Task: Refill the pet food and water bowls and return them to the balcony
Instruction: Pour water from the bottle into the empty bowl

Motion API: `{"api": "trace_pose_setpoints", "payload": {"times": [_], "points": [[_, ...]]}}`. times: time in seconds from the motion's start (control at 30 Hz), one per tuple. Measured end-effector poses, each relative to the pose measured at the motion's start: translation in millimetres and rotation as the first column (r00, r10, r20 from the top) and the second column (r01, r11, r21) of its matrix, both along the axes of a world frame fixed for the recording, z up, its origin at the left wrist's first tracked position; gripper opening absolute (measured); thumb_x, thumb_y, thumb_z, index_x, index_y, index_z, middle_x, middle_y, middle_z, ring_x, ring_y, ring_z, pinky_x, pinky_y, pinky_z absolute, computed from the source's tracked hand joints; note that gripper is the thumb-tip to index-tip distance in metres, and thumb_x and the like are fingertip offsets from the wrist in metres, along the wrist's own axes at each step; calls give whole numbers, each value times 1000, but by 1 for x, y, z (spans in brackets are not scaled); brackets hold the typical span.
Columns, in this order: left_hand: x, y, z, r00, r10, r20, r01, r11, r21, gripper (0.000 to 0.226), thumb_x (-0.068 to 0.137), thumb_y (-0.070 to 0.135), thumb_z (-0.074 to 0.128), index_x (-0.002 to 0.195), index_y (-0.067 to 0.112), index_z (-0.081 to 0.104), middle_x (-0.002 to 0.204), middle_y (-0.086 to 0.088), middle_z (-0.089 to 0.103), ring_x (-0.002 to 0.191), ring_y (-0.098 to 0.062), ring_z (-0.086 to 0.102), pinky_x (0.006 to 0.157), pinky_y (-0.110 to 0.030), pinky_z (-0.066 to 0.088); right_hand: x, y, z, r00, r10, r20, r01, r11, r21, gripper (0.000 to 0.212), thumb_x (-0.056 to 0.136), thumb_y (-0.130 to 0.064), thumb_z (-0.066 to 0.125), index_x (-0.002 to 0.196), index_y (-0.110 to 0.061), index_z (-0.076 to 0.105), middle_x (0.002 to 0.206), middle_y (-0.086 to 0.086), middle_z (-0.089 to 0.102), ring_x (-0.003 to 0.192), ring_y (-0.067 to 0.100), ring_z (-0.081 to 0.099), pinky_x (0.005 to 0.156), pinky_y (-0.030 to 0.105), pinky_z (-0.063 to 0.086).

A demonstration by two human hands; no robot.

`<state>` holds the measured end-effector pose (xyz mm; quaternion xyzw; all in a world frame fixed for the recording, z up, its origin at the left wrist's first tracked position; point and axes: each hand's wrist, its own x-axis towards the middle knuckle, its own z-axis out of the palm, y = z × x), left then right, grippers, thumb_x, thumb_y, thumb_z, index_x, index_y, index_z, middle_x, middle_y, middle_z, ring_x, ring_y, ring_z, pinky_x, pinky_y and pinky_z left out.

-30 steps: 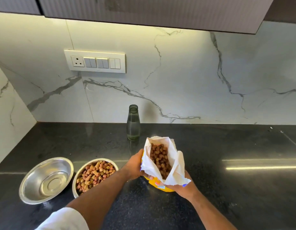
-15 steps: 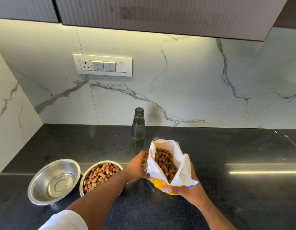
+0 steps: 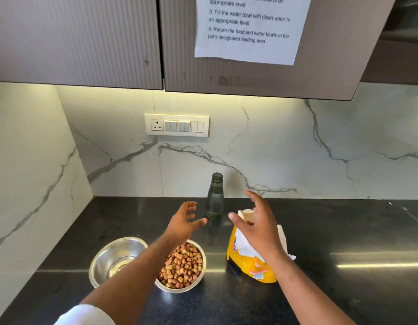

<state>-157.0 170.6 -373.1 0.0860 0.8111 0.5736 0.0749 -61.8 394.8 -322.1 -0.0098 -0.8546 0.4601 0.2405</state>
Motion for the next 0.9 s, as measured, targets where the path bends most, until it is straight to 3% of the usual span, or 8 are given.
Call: {"api": "trace_pose_setpoints", "payload": {"times": [0.17,0.37,0.53,0.67,0.9], "points": [[-3,-21,2,996,90,-11,-90,996,-9,72,87,36,80,148,21,43,152,-6,50,137,-25,52,108,-45,51,-46,-49,-11,981,81,174,-35,968,-250,84,86,-37,83,155,-25,36,158,-5,44,142,12,44,113,31,42],[-25,-35,-16,990,138,27,-137,990,-30,68,89,33,79,146,22,43,154,-2,47,142,-24,47,111,-40,47,-108,-71,-46,939,-88,334,176,954,-243,106,78,-51,84,160,-21,24,163,5,39,149,25,38,119,50,39],[-57,-45,-28,981,175,83,-173,985,-25,67,89,33,79,145,25,44,152,3,47,140,-20,47,96,-27,50,-172,-69,-72,900,-173,400,314,893,-321,113,77,-35,91,162,-12,18,163,12,36,147,33,41,118,44,40],[-88,-48,-37,973,202,109,-203,979,0,66,88,32,80,144,26,45,151,4,49,137,-16,48,113,-38,43,-224,-67,-101,867,-197,458,371,868,-330,121,73,-35,93,163,-16,14,163,12,34,146,36,42,116,53,43],[-120,-50,-51,966,211,149,-219,975,43,65,89,31,79,145,26,47,148,7,50,137,-14,48,115,-39,43,-263,-69,-136,822,-307,480,463,851,-248,114,72,-31,94,160,-17,22,157,14,42,144,39,40,110,53,45]]}}
